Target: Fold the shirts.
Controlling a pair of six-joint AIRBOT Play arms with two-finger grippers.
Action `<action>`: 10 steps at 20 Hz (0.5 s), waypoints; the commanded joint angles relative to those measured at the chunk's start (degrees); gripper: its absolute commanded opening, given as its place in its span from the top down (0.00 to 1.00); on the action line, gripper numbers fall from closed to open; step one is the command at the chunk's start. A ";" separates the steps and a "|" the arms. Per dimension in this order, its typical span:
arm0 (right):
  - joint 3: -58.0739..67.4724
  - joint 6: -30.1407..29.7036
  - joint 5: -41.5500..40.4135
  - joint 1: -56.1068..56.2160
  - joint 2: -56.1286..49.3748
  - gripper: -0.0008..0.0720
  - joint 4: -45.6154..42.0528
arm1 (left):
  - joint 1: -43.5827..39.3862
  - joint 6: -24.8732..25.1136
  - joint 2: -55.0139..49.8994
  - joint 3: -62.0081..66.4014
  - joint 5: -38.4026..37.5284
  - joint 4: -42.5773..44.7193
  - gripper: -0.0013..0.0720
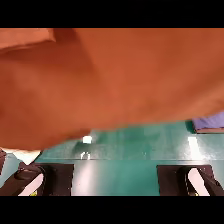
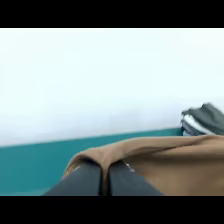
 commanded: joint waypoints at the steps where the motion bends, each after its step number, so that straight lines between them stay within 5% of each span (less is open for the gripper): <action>1: -0.94 1.68 6.54 3.82 -5.75 0.97 -0.59 | 0.07 -0.20 -0.24 -11.96 -1.51 2.45 0.95; 6: -18.49 2.01 8.48 16.52 -18.18 0.97 -10.73 | 0.07 1.33 -9.29 -37.70 -0.20 1.64 0.95; 10: -26.64 2.10 4.13 22.51 -32.72 0.97 -14.03 | 0.07 2.54 -23.04 -44.59 7.08 1.60 0.95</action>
